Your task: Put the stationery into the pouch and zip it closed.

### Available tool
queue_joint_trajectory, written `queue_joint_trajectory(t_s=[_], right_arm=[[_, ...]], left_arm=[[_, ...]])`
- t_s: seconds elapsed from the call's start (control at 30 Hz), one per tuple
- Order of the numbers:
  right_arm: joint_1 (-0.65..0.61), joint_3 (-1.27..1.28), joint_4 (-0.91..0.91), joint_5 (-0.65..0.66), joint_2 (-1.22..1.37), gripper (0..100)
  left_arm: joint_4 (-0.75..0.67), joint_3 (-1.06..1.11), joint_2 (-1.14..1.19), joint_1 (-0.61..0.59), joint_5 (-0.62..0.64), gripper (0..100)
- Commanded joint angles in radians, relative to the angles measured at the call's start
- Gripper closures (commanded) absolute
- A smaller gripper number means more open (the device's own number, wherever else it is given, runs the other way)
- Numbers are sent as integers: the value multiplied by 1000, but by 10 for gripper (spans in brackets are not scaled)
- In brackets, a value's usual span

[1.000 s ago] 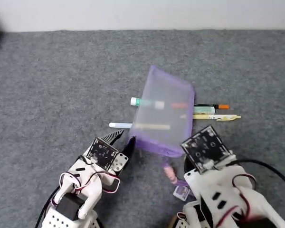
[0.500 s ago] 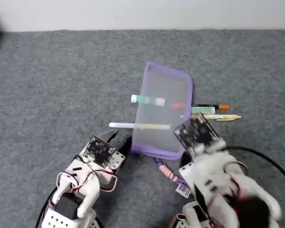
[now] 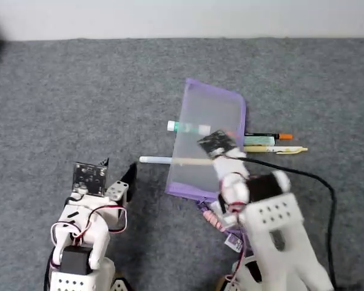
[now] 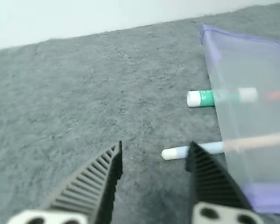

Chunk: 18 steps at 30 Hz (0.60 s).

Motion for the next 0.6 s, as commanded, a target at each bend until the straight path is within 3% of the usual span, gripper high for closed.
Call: queue_joint_trajectory(t_s=[0.0,0.2,0.57], right_arm=[[-101,-6,-79,-12,107,827],[-140,-5,-228,-11,278,831],[-148,-5,-320,-11,542,832]], left_arm=[[-2,-56,-14,-12,49,739],[2,-59,-14,-15,68,739],[-2,-61,-14,-17,68,739]])
